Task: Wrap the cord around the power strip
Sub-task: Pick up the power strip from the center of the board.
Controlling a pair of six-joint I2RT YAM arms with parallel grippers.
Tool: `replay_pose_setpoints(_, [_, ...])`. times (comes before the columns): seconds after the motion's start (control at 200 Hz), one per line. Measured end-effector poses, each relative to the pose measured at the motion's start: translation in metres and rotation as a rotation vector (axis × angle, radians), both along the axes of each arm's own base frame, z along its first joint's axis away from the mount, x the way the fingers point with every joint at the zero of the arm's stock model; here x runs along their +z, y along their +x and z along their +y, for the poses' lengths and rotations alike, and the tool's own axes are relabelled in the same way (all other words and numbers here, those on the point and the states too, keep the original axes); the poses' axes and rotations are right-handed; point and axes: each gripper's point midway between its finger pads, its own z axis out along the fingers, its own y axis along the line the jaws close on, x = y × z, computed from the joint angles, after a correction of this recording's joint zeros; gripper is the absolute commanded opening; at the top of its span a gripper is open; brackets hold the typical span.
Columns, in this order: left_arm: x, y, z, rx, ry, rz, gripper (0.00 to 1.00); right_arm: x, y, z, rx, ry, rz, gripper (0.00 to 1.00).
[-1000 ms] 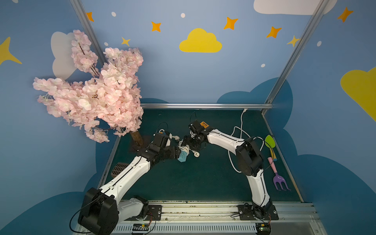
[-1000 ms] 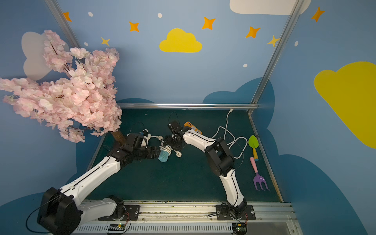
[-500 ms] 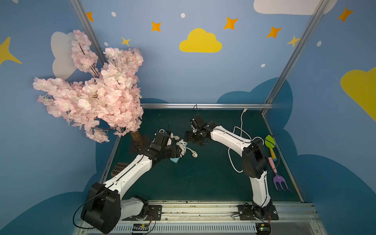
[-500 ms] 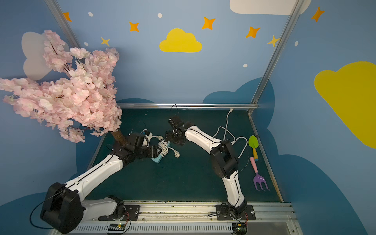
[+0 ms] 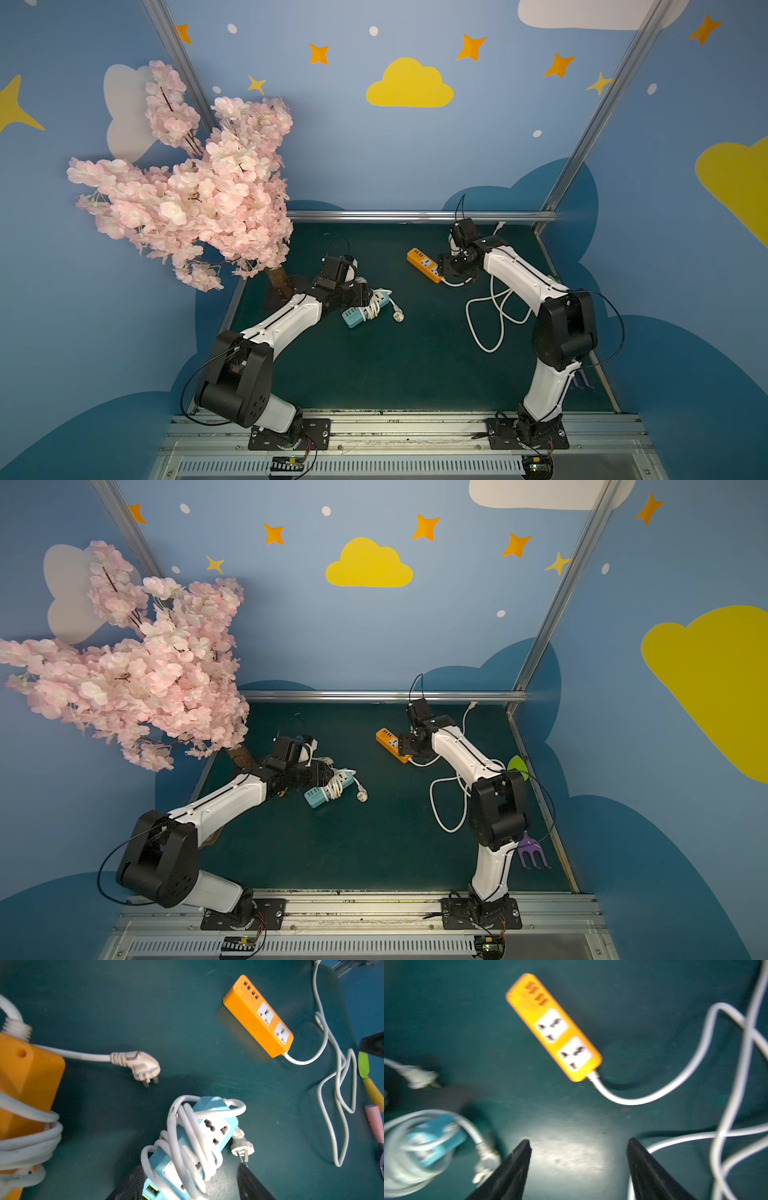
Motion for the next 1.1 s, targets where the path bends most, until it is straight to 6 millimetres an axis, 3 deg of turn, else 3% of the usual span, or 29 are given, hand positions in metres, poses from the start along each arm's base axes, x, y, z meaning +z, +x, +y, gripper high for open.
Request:
replay_pose_setpoints(0.045, [0.005,0.002,-0.003,-0.010,-0.004,-0.012,0.71,-0.013,0.002,-0.011,0.022,-0.040,0.041,0.83])
replay_pose_setpoints(0.11, [0.011,0.002,-0.010,-0.028,-0.010,-0.024,0.71,-0.026,0.006,-0.012,0.078,-0.083,0.083,0.84])
replay_pose_setpoints(0.37, [0.039,0.006,-0.028,-0.088,-0.022,-0.068,0.71,-0.042,0.052,0.021,0.276,-0.087,0.094,0.83])
replay_pose_setpoints(0.626, [0.060,0.008,-0.030,-0.103,-0.020,-0.071,0.70,-0.068,0.070,0.038,0.357,-0.077,0.128,0.77])
replay_pose_setpoints(0.751, [0.064,0.008,-0.031,-0.109,-0.024,-0.069,0.70,-0.081,0.074,0.041,0.380,-0.087,0.143,0.65])
replay_pose_setpoints(0.826, [0.063,0.006,-0.030,-0.113,-0.017,-0.064,0.70,-0.089,0.072,0.043,0.397,-0.099,0.155,0.51])
replay_pose_setpoints(0.976, [0.061,0.007,-0.019,-0.104,0.051,-0.079,0.74,-0.090,0.072,0.045,0.442,-0.165,0.134,0.33])
replay_pose_setpoints(1.101, [0.073,0.017,0.002,-0.053,0.103,-0.127,0.97,-0.087,0.068,0.046,0.491,-0.209,0.103,0.27])
